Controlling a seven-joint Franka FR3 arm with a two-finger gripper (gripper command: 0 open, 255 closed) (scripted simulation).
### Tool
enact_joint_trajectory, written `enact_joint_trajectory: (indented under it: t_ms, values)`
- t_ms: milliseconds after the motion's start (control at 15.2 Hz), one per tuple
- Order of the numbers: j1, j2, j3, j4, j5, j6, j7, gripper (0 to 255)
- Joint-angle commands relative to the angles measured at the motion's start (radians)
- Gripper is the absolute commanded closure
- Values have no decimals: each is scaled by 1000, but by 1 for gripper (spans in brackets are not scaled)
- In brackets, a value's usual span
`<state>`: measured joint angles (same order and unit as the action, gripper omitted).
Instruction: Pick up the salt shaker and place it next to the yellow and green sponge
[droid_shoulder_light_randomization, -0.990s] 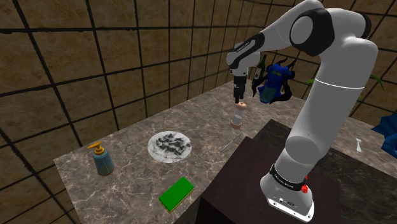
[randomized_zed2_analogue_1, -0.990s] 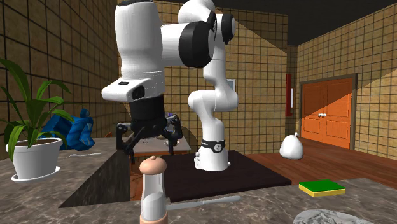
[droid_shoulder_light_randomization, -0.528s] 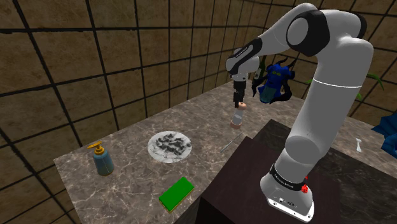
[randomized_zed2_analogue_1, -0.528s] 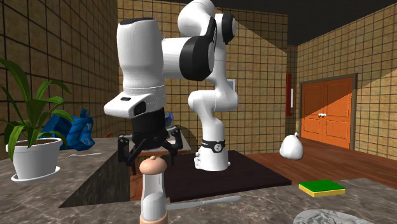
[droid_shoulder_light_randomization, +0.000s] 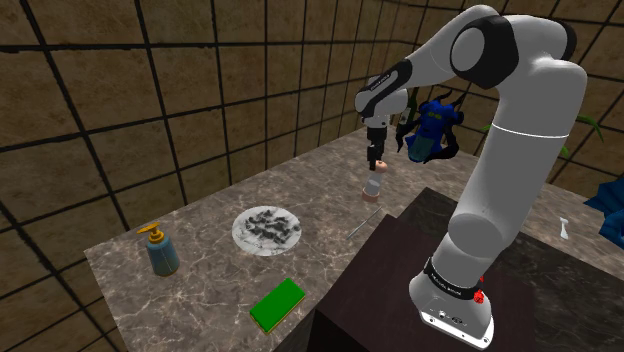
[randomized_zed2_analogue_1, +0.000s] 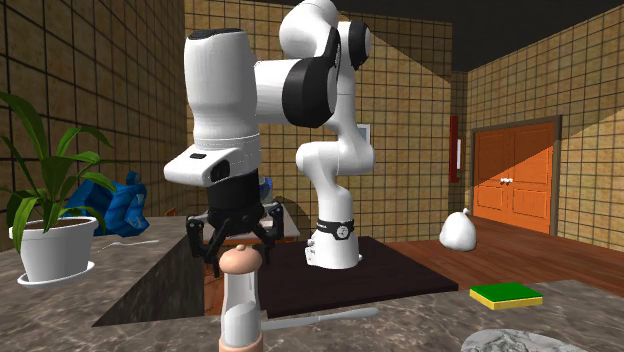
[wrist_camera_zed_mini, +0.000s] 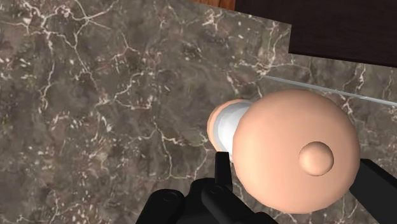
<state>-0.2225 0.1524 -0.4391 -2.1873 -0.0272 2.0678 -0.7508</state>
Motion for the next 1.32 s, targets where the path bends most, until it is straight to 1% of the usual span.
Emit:
enact_joint_trajectory:
  t_ms: [0,396,1254]
  values:
    - [0,0,0,0,0,0,0,255]
    - [0,0,0,0,0,0,0,255]
    - [10,-103,-4,72,-42,-167,22,255]
